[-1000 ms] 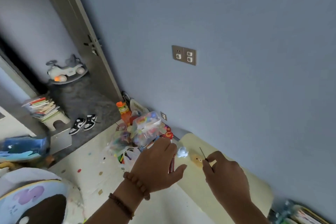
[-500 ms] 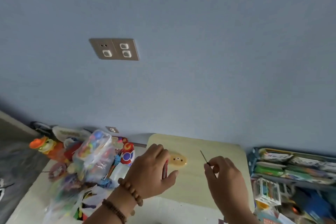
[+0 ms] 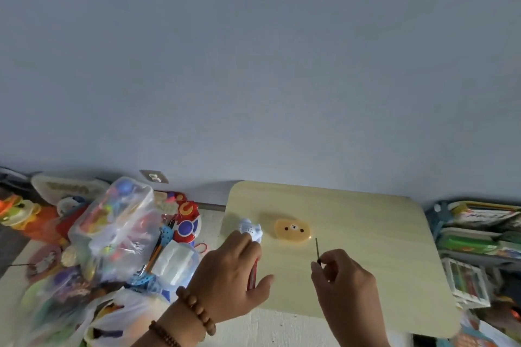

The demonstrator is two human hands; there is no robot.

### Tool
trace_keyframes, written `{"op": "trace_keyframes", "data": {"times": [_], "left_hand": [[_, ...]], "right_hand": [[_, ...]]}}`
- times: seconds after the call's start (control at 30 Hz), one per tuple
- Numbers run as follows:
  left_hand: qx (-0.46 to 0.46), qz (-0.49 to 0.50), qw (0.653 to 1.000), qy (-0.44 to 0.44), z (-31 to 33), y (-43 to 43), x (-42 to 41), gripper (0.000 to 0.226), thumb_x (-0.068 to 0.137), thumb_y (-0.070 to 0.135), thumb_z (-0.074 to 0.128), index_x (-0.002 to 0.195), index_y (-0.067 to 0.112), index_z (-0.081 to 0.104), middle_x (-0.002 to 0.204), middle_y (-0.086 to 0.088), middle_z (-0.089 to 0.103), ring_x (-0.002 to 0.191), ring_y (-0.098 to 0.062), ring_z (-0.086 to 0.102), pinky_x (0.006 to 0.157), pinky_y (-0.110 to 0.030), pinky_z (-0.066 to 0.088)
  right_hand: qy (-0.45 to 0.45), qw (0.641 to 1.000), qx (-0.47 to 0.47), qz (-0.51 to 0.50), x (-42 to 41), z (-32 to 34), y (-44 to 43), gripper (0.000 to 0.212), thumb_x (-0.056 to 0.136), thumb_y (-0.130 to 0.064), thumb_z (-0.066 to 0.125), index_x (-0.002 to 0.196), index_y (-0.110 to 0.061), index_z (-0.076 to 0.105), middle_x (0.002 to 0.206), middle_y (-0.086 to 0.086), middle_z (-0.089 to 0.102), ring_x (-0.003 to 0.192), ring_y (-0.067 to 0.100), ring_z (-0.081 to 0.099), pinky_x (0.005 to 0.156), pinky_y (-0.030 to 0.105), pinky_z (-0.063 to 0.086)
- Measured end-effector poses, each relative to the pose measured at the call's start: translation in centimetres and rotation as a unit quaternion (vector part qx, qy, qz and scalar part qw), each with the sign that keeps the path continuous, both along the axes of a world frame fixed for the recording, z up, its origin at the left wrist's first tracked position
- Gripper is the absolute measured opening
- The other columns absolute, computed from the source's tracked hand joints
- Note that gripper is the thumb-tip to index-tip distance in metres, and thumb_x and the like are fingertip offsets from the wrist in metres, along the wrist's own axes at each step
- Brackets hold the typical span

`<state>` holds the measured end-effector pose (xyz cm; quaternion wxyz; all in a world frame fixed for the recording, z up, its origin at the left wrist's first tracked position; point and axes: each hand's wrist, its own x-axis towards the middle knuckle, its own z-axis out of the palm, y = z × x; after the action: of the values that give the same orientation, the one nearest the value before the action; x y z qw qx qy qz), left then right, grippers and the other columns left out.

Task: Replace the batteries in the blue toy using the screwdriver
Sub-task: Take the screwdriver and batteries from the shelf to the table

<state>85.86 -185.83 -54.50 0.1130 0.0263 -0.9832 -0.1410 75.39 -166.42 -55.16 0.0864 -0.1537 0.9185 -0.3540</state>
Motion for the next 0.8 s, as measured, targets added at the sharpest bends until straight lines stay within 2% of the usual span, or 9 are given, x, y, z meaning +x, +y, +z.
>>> {"op": "trace_keyframes", "data": {"times": [0.07, 0.1, 0.2, 0.3, 0.4, 0.5, 0.57, 0.7, 0.8], "left_hand": [[0.000, 0.004, 1.000, 0.003, -6.7, -0.6, 0.4, 0.037, 0.076, 0.055, 0.069, 0.080, 0.020, 0.059, 0.079, 0.002, 0.054, 0.060, -0.010, 0.051, 0.043, -0.019, 0.047], [0.003, 0.005, 1.000, 0.005, -9.7, -1.0, 0.0, 0.037, 0.075, 0.055, 0.069, 0.079, 0.020, 0.059, 0.079, 0.002, 0.053, 0.061, -0.011, 0.052, 0.043, -0.020, 0.048], [-0.014, 0.004, 1.000, 0.023, -18.1, -2.1, -1.3, 0.038, 0.074, 0.055, 0.069, 0.076, 0.019, 0.058, 0.077, 0.002, 0.051, 0.058, -0.012, 0.050, 0.041, -0.022, 0.048], [-0.042, -0.009, 0.998, 0.055, -25.3, -2.9, -2.0, 0.038, 0.073, 0.053, 0.070, 0.072, 0.017, 0.056, 0.074, 0.001, 0.050, 0.059, -0.015, 0.049, 0.038, -0.028, 0.048], [-0.074, -0.004, 0.995, 0.071, -30.6, -2.7, -1.8, 0.038, 0.073, 0.053, 0.068, 0.072, 0.016, 0.054, 0.075, 0.001, 0.050, 0.066, -0.018, 0.052, 0.040, -0.032, 0.049], [-0.083, 0.012, 0.994, 0.074, -33.0, -2.4, -1.4, 0.037, 0.074, 0.052, 0.064, 0.073, 0.016, 0.054, 0.076, 0.002, 0.051, 0.067, -0.019, 0.052, 0.042, -0.035, 0.051], [-0.080, 0.014, 0.995, 0.063, -32.9, -2.2, -1.2, 0.038, 0.075, 0.053, 0.062, 0.074, 0.016, 0.054, 0.076, 0.002, 0.051, 0.068, -0.019, 0.052, 0.042, -0.034, 0.051], [-0.091, 0.004, 0.996, 0.023, -31.7, -1.8, -1.8, 0.039, 0.074, 0.055, 0.065, 0.074, 0.018, 0.052, 0.076, 0.003, 0.050, 0.069, -0.018, 0.053, 0.038, -0.028, 0.044], [-0.079, 0.025, 0.996, 0.018, -32.0, -2.2, -2.5, 0.039, 0.071, 0.053, 0.067, 0.073, 0.017, 0.052, 0.076, 0.002, 0.050, 0.070, -0.019, 0.053, 0.039, -0.031, 0.045]], "right_hand": [[-0.006, 1.000, -0.002, -0.009, 0.8, -6.9, -0.7, 0.023, 0.068, -0.015, 0.085, 0.072, -0.026, 0.065, 0.050, -0.016, 0.056, 0.050, 0.009, 0.055, 0.051, 0.012, 0.038], [0.000, 1.000, -0.015, -0.018, 0.9, -10.0, -1.0, 0.027, 0.063, -0.014, 0.087, 0.070, -0.027, 0.065, 0.048, -0.017, 0.055, 0.056, 0.009, 0.058, 0.052, 0.011, 0.039], [0.052, 0.998, -0.037, -0.017, 0.7, -19.0, -1.4, 0.034, 0.054, -0.011, 0.090, 0.069, -0.029, 0.065, 0.045, -0.019, 0.054, 0.069, -0.002, 0.058, 0.060, 0.002, 0.038], [0.112, 0.993, -0.034, -0.002, 0.4, -26.5, -1.6, 0.034, 0.054, -0.010, 0.091, 0.072, -0.026, 0.066, 0.048, -0.021, 0.055, 0.074, 0.001, 0.059, 0.061, 0.006, 0.040], [0.160, 0.986, -0.051, -0.003, 0.2, -31.8, -2.1, 0.032, 0.056, -0.008, 0.090, 0.074, -0.024, 0.069, 0.047, -0.019, 0.056, 0.074, 0.002, 0.059, 0.062, 0.002, 0.038], [0.179, 0.981, -0.067, 0.026, 0.1, -34.4, -2.0, 0.027, 0.061, -0.007, 0.087, 0.078, -0.022, 0.071, 0.048, -0.011, 0.058, 0.044, 0.006, 0.053, 0.061, 0.014, 0.042], [0.167, 0.984, -0.055, 0.033, 0.0, -34.7, -1.4, 0.026, 0.062, -0.007, 0.086, 0.079, -0.022, 0.072, 0.051, -0.008, 0.059, 0.044, 0.007, 0.054, 0.060, 0.020, 0.044], [0.150, 0.987, -0.035, 0.053, -1.2, -34.5, -0.5, 0.036, 0.054, -0.006, 0.089, 0.076, -0.029, 0.074, 0.056, -0.009, 0.061, 0.041, 0.006, 0.055, 0.057, 0.019, 0.046], [0.209, 0.973, -0.071, 0.065, -1.9, -34.7, -1.1, 0.021, 0.058, -0.012, 0.081, 0.069, -0.028, 0.078, 0.059, -0.005, 0.062, 0.040, 0.008, 0.056, 0.052, 0.018, 0.045]]}}
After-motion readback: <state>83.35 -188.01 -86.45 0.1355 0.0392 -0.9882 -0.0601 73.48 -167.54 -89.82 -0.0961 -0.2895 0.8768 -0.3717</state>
